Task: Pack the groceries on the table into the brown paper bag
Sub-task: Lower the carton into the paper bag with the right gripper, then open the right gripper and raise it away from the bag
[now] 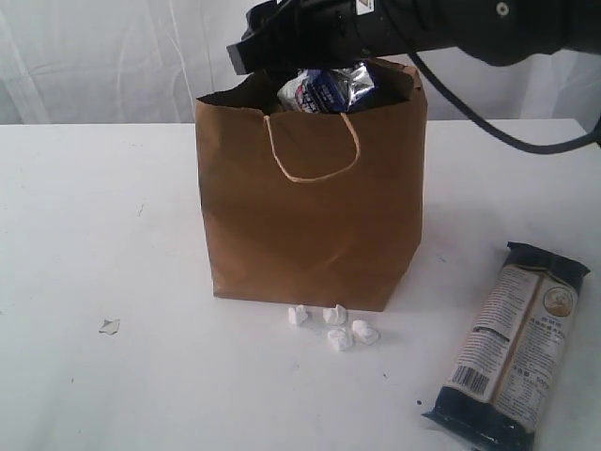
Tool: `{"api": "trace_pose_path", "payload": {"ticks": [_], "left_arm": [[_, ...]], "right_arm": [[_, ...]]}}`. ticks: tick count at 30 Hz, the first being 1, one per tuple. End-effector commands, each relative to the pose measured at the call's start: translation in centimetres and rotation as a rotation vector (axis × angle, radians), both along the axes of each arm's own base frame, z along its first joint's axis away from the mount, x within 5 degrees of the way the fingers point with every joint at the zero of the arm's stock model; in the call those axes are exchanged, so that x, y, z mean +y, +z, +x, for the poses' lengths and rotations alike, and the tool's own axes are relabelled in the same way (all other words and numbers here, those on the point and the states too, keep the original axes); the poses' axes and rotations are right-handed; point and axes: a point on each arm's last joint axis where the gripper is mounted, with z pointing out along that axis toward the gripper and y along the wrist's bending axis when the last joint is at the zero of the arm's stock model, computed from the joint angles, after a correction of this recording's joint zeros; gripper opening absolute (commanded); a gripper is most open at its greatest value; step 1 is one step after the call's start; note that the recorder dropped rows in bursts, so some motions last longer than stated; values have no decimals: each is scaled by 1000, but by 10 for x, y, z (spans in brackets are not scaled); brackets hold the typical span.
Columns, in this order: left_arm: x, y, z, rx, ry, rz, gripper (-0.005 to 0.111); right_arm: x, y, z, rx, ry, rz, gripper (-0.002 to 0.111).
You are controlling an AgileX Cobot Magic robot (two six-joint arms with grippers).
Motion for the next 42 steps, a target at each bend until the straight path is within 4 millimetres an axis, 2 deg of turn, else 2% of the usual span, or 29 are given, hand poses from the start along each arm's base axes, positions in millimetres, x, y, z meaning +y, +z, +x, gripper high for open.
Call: {"api": "trace_pose_path", "payload": {"ticks": [1,10,17,21,31,39,42], "left_arm": [[0,-1,0,4,1,-3,53],[0,-1,0,4,1,-3,53],[0,-1,0,4,1,-3,53],[0,-1,0,4,1,-3,53],[0,-1,0,4,1,-3,53],[0,-1,0,4,1,-3,53],[0,-1,0,4,1,-3,53]], "right_arm": [[-1,13,-4,-24,2,12,68],[-9,19,-11,2,-19,7,66],[-24,36,-27,6,-48,4,66],[-41,41,-40,20,-103,-55,66],[-89,49,-79,37,-271,-65,66],[-139,46,-126,79,-455,-3,66],[-160,43,-142,92,-577,45,66]]}}
